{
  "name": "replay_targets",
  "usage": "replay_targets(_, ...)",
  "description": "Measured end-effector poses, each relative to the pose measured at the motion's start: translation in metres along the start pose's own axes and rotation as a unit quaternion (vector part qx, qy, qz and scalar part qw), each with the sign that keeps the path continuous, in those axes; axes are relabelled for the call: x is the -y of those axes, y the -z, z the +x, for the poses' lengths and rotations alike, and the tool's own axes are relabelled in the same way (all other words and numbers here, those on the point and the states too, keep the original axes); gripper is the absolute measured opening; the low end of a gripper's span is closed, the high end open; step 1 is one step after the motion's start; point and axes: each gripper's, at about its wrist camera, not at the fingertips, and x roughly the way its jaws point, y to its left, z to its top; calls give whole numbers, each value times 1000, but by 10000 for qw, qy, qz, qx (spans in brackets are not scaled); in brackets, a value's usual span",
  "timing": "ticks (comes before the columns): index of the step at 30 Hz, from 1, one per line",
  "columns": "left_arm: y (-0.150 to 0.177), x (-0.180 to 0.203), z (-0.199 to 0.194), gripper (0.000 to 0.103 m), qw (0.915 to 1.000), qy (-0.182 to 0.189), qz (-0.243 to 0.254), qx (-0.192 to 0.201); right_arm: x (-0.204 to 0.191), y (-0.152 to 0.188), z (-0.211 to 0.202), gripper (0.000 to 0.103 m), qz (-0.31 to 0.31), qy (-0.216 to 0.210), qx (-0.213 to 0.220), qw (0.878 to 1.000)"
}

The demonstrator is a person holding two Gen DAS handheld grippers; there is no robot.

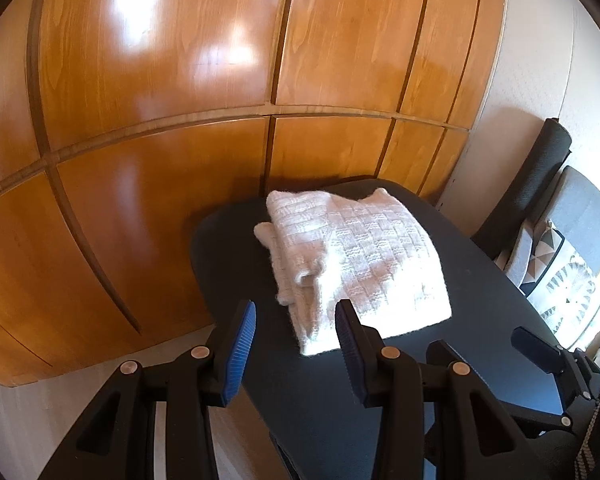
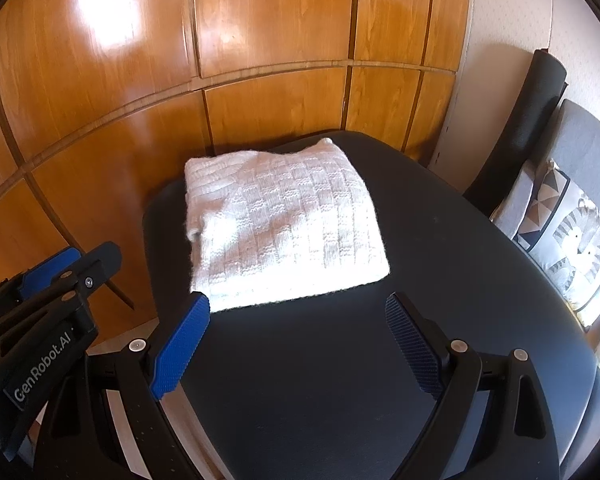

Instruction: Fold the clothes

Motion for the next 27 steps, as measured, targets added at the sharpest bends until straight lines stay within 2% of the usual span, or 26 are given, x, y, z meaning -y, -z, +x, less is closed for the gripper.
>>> replay_targets(19, 0, 0, 0, 42, 10000, -88, -27, 16, 1, 1, 0, 92, 20, -18, 15, 10000)
replay_targets(22, 1, 1, -4, 42, 9998, -92, -14, 166, 2, 2, 0, 92, 37, -11, 1, 10000)
replay_targets(27, 2, 6, -16, 42, 9977, -143, 146, 649, 4, 4, 3, 92, 64, -23, -47, 10000)
